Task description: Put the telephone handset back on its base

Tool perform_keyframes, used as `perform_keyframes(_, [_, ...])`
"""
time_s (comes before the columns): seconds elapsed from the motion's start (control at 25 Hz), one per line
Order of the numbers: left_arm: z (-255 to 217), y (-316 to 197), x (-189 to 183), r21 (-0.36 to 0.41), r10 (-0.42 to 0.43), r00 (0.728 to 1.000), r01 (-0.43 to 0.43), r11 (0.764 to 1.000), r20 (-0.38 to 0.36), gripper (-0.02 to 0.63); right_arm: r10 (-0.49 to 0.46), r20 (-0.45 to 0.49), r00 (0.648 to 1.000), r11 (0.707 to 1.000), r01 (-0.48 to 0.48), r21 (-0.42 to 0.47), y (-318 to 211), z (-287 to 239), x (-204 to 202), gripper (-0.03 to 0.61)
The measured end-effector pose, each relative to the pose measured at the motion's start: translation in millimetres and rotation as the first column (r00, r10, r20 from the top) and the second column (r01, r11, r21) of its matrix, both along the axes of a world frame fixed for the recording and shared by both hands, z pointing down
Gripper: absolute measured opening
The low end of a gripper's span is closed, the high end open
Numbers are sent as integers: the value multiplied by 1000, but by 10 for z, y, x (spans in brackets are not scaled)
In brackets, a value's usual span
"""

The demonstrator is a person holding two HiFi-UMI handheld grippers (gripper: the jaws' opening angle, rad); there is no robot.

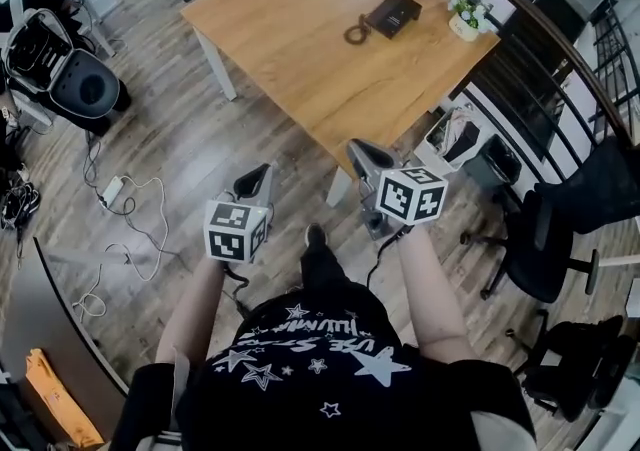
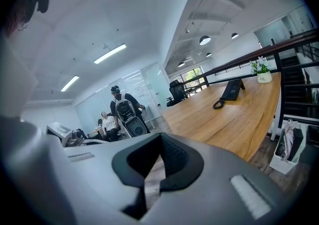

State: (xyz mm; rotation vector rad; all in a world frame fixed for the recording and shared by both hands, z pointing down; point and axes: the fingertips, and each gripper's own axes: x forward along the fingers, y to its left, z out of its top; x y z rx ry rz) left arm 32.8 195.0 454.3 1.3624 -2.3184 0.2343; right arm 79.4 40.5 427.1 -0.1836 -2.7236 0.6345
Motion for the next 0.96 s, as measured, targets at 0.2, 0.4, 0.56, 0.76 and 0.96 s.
perform_keyframes(0.2, [0, 253, 307, 13, 1, 1000, -1, 1000, -7, 2, 4, -11, 1000, 1000, -3, 10, 252, 12, 348, -2])
perform_keyframes(0.4, [109, 444, 637, 16, 13, 999, -12, 1000, -42, 2, 22, -40, 999, 1000, -21, 14, 426, 117, 728, -2])
perform_keyframes(0.56, [156, 515, 846, 8, 35, 998, -35, 999, -47, 2, 45, -58, 997, 999, -44, 12, 497, 184, 976, -2])
perform_keyframes(0.76, [137, 561, 1003, 19, 42, 998, -41, 999, -50, 2, 62, -70, 996, 998, -60, 20, 563, 220, 1206, -2])
perform_keyframes(0.96, [122, 598, 1162, 27, 39, 998, -37, 999, -50, 2, 62, -77, 995, 998, -60, 27, 593, 224, 1354, -2])
